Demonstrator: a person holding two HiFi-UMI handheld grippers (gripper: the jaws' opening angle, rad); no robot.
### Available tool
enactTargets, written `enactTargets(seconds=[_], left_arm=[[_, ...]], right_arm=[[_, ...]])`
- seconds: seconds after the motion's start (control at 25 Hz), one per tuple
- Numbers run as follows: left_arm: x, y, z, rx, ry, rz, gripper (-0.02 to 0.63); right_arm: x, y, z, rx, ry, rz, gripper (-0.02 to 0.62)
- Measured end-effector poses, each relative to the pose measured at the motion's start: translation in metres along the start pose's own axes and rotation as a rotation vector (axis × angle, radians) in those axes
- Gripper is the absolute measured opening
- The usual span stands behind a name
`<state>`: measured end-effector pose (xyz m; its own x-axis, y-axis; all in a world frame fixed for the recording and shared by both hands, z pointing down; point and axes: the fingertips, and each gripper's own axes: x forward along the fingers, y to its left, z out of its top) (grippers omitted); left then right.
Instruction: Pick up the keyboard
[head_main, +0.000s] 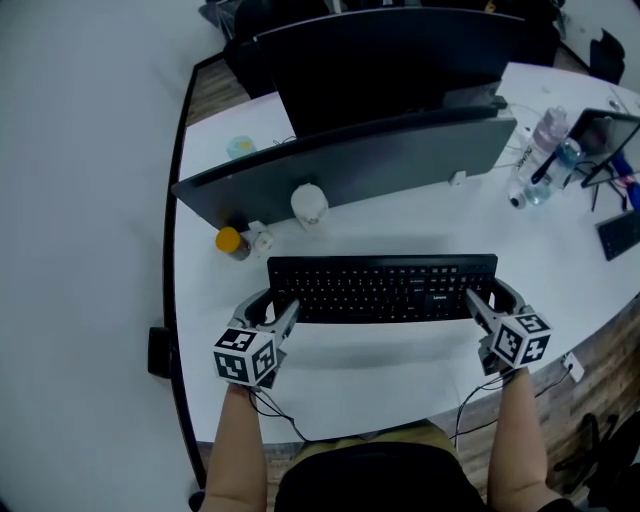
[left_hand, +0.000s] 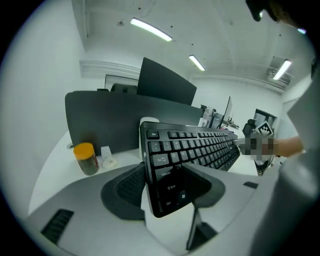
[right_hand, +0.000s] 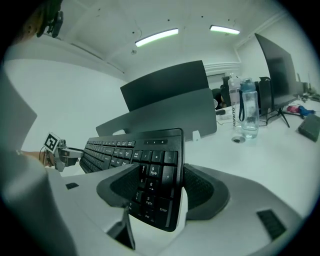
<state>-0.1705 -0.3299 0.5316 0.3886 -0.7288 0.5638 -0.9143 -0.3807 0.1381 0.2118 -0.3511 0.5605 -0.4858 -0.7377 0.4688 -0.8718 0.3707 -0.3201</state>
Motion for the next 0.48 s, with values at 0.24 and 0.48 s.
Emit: enactTargets(seconds=[0.24,0.48], left_arm=[[-0.034,0.002,0.047,0.05,-0.127,0.025,0.227],[-0.074,0.009,0.098,0.086,-0.269,0.044,0.225]], right_arm=[[-0.018,0.025,0.053,-0.067,-0.104,0.008,0.291],[-0.037,0.057,0.111,-0.139,-0.225,0.02,0.291]])
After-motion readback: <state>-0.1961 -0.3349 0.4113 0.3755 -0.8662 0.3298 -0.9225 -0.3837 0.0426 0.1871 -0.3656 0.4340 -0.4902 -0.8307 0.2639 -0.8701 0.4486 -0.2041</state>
